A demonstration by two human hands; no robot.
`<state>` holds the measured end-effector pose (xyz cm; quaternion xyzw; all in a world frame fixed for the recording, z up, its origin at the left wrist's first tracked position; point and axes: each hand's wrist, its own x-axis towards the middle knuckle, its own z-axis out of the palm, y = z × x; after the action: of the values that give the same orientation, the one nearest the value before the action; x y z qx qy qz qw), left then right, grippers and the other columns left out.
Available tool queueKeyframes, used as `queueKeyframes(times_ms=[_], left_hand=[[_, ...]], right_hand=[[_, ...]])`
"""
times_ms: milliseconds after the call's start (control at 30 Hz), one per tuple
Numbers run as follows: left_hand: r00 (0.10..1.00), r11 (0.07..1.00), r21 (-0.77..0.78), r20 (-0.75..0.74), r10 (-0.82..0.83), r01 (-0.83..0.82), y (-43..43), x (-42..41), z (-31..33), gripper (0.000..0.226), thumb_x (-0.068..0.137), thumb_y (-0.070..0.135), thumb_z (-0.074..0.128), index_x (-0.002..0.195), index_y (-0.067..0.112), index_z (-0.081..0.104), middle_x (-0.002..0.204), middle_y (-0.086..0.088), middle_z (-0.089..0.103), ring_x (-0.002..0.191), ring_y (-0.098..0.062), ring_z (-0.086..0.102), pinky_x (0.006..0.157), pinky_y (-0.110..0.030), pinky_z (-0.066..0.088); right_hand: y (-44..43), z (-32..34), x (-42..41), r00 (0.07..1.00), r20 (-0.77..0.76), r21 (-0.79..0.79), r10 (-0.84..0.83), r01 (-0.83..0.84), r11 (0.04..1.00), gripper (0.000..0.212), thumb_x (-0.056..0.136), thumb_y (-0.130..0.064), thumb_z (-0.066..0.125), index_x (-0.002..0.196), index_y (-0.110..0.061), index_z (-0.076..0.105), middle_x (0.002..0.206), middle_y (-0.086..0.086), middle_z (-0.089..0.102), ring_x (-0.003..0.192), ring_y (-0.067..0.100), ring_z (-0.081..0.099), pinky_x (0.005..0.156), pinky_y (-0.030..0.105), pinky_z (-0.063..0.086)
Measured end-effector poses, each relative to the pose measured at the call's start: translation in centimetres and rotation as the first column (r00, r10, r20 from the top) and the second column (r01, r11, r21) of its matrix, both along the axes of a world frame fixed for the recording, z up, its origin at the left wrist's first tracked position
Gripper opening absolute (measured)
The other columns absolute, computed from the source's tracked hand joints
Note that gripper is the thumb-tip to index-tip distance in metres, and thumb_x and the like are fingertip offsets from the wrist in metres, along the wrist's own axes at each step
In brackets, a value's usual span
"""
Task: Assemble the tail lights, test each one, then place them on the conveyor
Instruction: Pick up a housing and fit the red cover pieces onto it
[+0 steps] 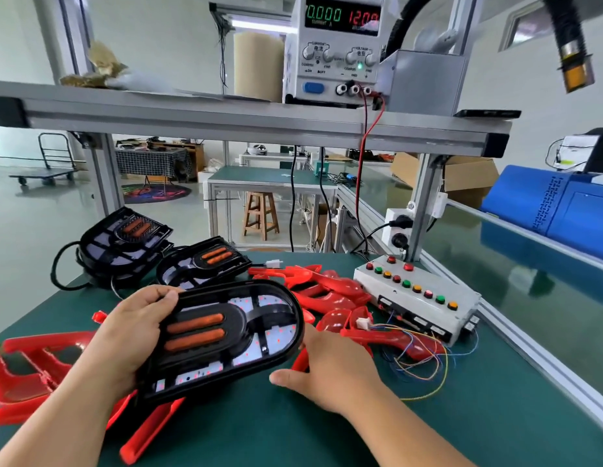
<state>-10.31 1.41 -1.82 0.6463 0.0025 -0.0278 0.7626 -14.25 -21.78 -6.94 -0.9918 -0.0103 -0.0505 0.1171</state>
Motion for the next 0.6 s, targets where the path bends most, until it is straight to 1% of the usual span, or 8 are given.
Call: queueKeyframes(times_ms=[100,167,233,333,400,467,533,600], left_hand=[[1.000,0.999,0.040,-0.021,-0.005,0.005,-0.3,0.0,-0.2,0.021,0.103,0.015,0.042,0.098,0.009,0.061,0.082,-0.023,0.073,0.065,-0.041,0.071,0.048,-0.045,0.057],[1.000,0.996,0.091,-0.017,0.016,-0.014,-0.1,0.3,-0.5,0.022,0.103,0.017,0.043,0.097,0.012,0.064,0.093,-0.025,0.072,0.078,-0.046,0.070,0.066,-0.058,0.057],[0.999,0.989,0.142,-0.014,0.040,-0.037,0.3,0.6,-0.7,0.024,0.102,0.019,0.045,0.091,0.017,0.067,0.099,-0.025,0.071,0.088,-0.047,0.069,0.081,-0.065,0.052],[1.000,0.967,0.254,0.011,0.005,-0.008,0.3,0.9,-1.2,0.029,0.101,0.020,0.048,0.082,0.019,0.069,0.096,-0.024,0.071,0.088,-0.045,0.069,0.080,-0.062,0.055],[0.999,0.952,0.305,0.027,-0.024,0.014,-0.4,0.9,-1.8,0.029,0.100,0.021,0.049,0.079,0.020,0.069,0.088,-0.021,0.072,0.080,-0.042,0.070,0.070,-0.054,0.058],[0.995,0.892,0.450,0.100,0.003,-0.048,-1.2,1.0,-2.6,0.026,0.098,0.026,0.052,0.078,0.023,0.068,0.084,-0.019,0.070,0.074,-0.036,0.066,0.071,-0.044,0.057],[0.983,0.823,0.551,0.177,0.048,-0.140,-2.3,1.1,-3.1,0.025,0.096,0.028,0.053,0.074,0.027,0.066,0.078,-0.012,0.068,0.066,-0.024,0.059,0.065,-0.033,0.047],[0.978,0.778,0.607,0.205,0.042,-0.160,-3.4,1.0,-3.5,0.024,0.097,0.028,0.051,0.077,0.029,0.064,0.074,-0.001,0.066,0.065,-0.016,0.057,0.059,-0.027,0.042]], right_hand=[[0.3,0.0,-0.3,0.999,0.032,0.079,0.001,-0.003,0.997,0.046,0.086,-0.058,0.053,0.124,-0.032,0.047,0.090,-0.002,0.059,0.097,0.027,0.062,0.070,0.034,0.045],[-0.2,0.3,-0.7,0.996,0.069,0.120,-0.049,0.041,0.992,0.035,0.086,-0.051,0.055,0.113,-0.028,0.055,0.089,-0.002,0.061,0.094,0.026,0.063,0.070,0.033,0.046],[-1.1,1.1,-1.1,0.981,0.153,0.170,-0.116,0.090,0.981,0.027,0.085,-0.045,0.058,0.103,-0.026,0.061,0.089,-0.003,0.067,0.087,0.023,0.065,0.071,0.032,0.049],[-3.4,2.5,-1.1,0.878,0.388,0.343,-0.281,0.146,0.928,0.015,0.086,-0.029,0.056,0.080,-0.021,0.067,0.065,-0.005,0.066,0.063,0.016,0.060,0.063,0.031,0.045],[-4.9,3.3,-1.0,0.788,0.454,0.472,-0.417,0.184,0.862,0.023,0.089,-0.019,0.052,0.069,-0.017,0.064,0.055,-0.003,0.060,0.056,0.014,0.058,0.061,0.033,0.045],[-5.6,3.9,-0.9,0.742,0.368,0.681,-0.560,0.194,0.706,0.029,0.092,-0.014,0.047,0.068,-0.013,0.064,0.053,0.002,0.063,0.054,0.018,0.063,0.059,0.036,0.052],[-5.7,4.1,-0.6,0.743,0.173,0.911,-0.646,0.128,0.391,0.029,0.095,-0.010,0.044,0.075,-0.011,0.065,0.051,0.001,0.065,0.045,0.013,0.062,0.044,0.026,0.050],[-5.4,4.4,-0.6,0.791,-0.015,0.997,-0.611,0.061,0.055,0.026,0.097,-0.009,0.044,0.083,-0.008,0.066,0.051,0.002,0.065,0.041,0.010,0.060,0.037,0.017,0.043]])
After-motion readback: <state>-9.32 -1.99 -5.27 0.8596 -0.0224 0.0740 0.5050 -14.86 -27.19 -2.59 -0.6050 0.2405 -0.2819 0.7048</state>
